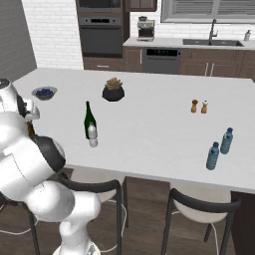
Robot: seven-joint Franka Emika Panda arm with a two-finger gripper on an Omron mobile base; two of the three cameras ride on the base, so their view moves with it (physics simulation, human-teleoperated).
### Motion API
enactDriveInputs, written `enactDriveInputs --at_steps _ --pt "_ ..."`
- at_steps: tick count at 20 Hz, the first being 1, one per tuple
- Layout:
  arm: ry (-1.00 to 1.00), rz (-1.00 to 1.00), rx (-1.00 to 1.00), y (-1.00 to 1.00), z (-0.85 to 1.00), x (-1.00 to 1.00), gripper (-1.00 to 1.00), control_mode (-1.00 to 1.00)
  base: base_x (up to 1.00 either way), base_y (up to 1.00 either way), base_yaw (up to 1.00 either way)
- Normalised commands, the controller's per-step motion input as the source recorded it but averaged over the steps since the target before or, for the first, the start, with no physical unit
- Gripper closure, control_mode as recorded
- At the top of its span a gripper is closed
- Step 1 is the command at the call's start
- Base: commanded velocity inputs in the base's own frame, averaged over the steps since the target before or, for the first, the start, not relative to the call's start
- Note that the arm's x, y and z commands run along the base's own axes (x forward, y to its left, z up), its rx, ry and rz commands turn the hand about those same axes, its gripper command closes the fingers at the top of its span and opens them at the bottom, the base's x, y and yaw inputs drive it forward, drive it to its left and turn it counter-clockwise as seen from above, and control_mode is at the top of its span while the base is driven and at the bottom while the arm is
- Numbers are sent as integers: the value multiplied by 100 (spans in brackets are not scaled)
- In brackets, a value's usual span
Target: Move the plastic bottles in the middle to the plastics group, and the glass bottles in the middle to the glass group.
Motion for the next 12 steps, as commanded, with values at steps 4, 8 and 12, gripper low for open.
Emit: enactDriveInputs --at_steps 4,8,12 --pt "5 -11 0 -100 0 0 -100 -100 0 0 0" --pt "6 -8 0 -100 3 0 -100 -100 0 0 0" --pt "8 -7 0 -100 11 0 -100 -100 0 0 0"
